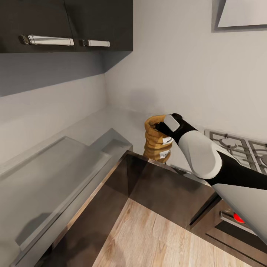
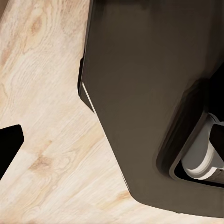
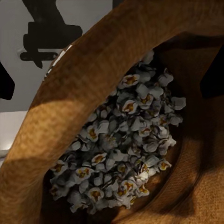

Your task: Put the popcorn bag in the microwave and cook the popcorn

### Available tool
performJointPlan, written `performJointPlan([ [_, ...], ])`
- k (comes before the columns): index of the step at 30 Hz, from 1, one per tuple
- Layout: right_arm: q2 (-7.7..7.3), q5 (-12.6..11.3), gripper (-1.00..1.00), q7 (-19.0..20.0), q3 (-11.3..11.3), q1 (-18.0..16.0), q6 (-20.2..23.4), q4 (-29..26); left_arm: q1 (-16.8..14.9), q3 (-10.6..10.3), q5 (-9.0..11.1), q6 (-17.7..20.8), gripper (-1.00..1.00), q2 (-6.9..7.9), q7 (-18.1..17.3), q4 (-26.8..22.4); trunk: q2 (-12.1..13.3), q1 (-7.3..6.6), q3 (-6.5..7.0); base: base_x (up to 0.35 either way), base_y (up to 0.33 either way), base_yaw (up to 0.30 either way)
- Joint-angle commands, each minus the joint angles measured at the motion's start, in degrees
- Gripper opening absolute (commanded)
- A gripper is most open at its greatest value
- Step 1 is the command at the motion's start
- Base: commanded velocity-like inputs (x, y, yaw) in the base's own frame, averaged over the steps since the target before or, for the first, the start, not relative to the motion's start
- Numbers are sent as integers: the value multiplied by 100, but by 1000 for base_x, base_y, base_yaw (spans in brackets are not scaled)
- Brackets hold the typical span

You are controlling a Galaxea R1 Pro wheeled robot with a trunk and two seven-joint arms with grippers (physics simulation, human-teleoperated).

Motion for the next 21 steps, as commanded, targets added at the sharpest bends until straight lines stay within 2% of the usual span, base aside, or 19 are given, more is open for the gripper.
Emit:
performJointPlan([
  [1,1,-62,100,-36,27,0,25,-13,-1,12,24,-13,100,0,-2,0,-3,0,-5,0,0,0],
  [4,1,-62,100,-39,26,0,21,-14,-1,12,24,-13,100,0,-2,0,-3,0,-5,0,0,0],
  [5,1,-62,-100,-40,26,0,20,-14,-1,12,24,-13,100,0,-2,0,-3,0,-5,0,0,0],
  [18,1,-53,-100,-77,33,1,87,-106,-1,12,24,-13,100,0,-2,0,-3,0,-5,0,0,0],
  [21,1,-55,-100,-77,35,1,275,-113,-1,12,24,-13,100,0,-2,0,-3,0,-5,0,0,0],
])
